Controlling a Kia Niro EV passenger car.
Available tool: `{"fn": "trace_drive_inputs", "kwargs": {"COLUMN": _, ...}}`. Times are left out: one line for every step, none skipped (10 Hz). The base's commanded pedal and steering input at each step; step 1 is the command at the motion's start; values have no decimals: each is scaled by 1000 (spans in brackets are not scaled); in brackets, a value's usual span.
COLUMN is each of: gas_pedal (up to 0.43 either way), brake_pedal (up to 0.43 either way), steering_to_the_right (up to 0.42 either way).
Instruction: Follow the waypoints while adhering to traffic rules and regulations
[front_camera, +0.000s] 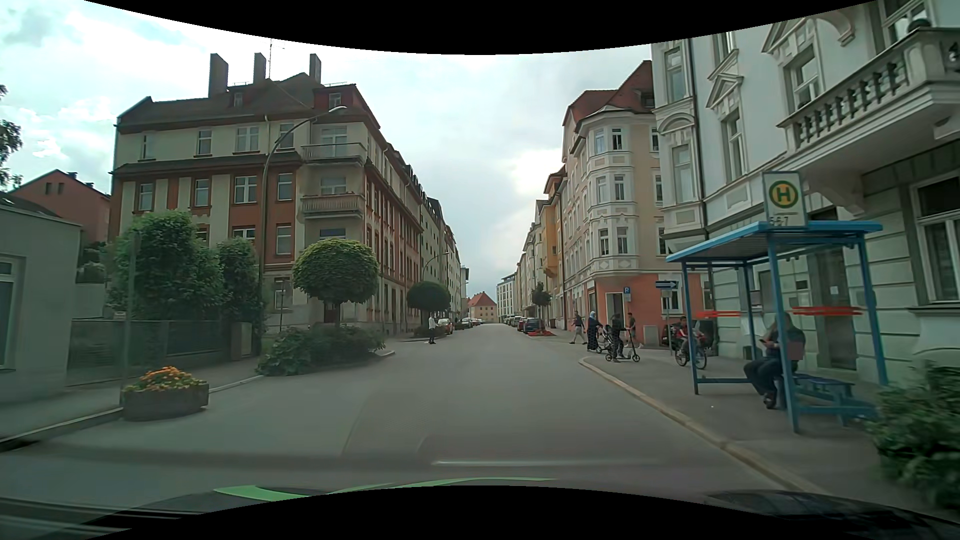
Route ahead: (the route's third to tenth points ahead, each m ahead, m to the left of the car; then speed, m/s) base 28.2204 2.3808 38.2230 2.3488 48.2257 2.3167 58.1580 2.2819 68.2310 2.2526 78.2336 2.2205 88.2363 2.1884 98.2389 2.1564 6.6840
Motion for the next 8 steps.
{"fn": "trace_drive_inputs", "kwargs": {"gas_pedal": 0, "brake_pedal": 238, "steering_to_the_right": 1}}
{"fn": "trace_drive_inputs", "kwargs": {"gas_pedal": 0, "brake_pedal": 244, "steering_to_the_right": 1}}
{"fn": "trace_drive_inputs", "kwargs": {"gas_pedal": 0, "brake_pedal": 250, "steering_to_the_right": 1}}
{"fn": "trace_drive_inputs", "kwargs": {"gas_pedal": 0, "brake_pedal": 250, "steering_to_the_right": 1}}
{"fn": "trace_drive_inputs", "kwargs": {"gas_pedal": 0, "brake_pedal": 244, "steering_to_the_right": 1}}
{"fn": "trace_drive_inputs", "kwargs": {"gas_pedal": 0, "brake_pedal": 189, "steering_to_the_right": 1}}
{"fn": "trace_drive_inputs", "kwargs": {"gas_pedal": 0, "brake_pedal": 152, "steering_to_the_right": 1}}
{"fn": "trace_drive_inputs", "kwargs": {"gas_pedal": 0, "brake_pedal": 18, "steering_to_the_right": 1}}
